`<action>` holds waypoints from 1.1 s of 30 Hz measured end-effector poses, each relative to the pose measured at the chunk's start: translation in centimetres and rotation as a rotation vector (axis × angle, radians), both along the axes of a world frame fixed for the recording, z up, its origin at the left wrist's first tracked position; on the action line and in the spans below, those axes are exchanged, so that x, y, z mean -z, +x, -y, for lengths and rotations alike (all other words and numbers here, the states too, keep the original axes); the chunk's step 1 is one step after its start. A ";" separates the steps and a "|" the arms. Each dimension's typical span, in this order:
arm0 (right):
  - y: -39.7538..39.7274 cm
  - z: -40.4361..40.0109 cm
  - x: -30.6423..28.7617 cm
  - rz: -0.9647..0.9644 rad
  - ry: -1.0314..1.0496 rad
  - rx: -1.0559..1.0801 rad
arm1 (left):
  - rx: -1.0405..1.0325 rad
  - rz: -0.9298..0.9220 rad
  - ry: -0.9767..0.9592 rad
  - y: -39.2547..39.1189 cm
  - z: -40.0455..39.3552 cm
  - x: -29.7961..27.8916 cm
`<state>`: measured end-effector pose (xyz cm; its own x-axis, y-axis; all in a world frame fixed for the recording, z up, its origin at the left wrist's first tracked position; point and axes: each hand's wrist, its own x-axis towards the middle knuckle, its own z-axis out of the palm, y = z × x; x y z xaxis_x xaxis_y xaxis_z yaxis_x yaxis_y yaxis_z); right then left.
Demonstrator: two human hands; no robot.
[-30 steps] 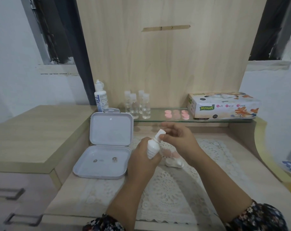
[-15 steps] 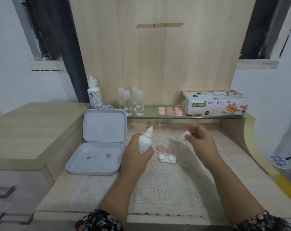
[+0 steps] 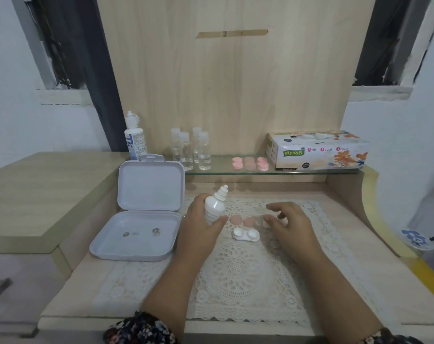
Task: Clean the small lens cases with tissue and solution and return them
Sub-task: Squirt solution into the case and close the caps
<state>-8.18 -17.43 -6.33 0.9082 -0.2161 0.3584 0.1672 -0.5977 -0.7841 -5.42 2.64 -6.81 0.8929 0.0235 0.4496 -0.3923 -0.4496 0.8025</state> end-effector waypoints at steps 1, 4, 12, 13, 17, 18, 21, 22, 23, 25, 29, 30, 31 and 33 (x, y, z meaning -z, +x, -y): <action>-0.3 -0.1 -0.1 0.024 -0.057 -0.002 | -0.003 0.000 -0.001 0.1 0.0 0.0; -0.6 -0.4 0.0 -0.026 -0.334 -0.025 | -0.010 -0.006 -0.024 0.3 0.1 0.0; -0.4 -0.8 0.3 -0.027 -0.535 -0.059 | -0.012 0.107 0.155 1.1 0.0 0.5; -0.6 -0.8 0.0 -0.037 -0.408 -0.060 | -0.012 0.124 0.197 1.3 0.0 0.5; -0.9 -1.0 -0.5 -0.041 0.010 -0.115 | -0.020 0.177 0.281 1.7 -0.2 0.8; -0.8 -1.1 -0.5 -0.042 0.036 -0.127 | -0.027 0.192 0.290 1.7 -0.2 0.9; -0.5 -1.0 -0.4 -0.049 0.090 -0.132 | -0.063 0.260 0.341 1.9 -0.4 0.9; -0.4 -1.0 -0.3 -0.050 0.113 -0.132 | -0.081 0.289 0.369 1.9 -0.4 0.9; -0.4 -1.0 -0.2 -0.051 0.133 -0.133 | -0.100 0.323 0.398 2.0 -0.5 0.9; -0.4 -1.0 -0.3 -0.055 0.155 -0.139 | -0.140 0.393 0.438 1.9 -0.6 0.8; -0.4 -1.1 -0.2 -0.084 0.133 -0.148 | -0.212 0.456 0.475 1.9 -0.8 0.6; -0.4 -1.1 -0.2 -0.090 0.133 -0.150 | -0.222 0.467 0.480 1.9 -0.9 0.6; -0.3 -1.1 -0.1 -0.093 0.132 -0.152 | -0.229 0.476 0.484 2.0 -0.9 0.7; -0.3 -1.2 -0.1 -0.091 0.118 -0.158 | -0.239 0.487 0.490 2.0 -1.0 0.7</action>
<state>-8.50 -16.24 -6.28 0.9617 -0.1035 0.2537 0.1767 -0.4731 -0.8631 -3.37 3.61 -7.53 0.5850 -0.1127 0.8032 -0.4992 -0.8305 0.2471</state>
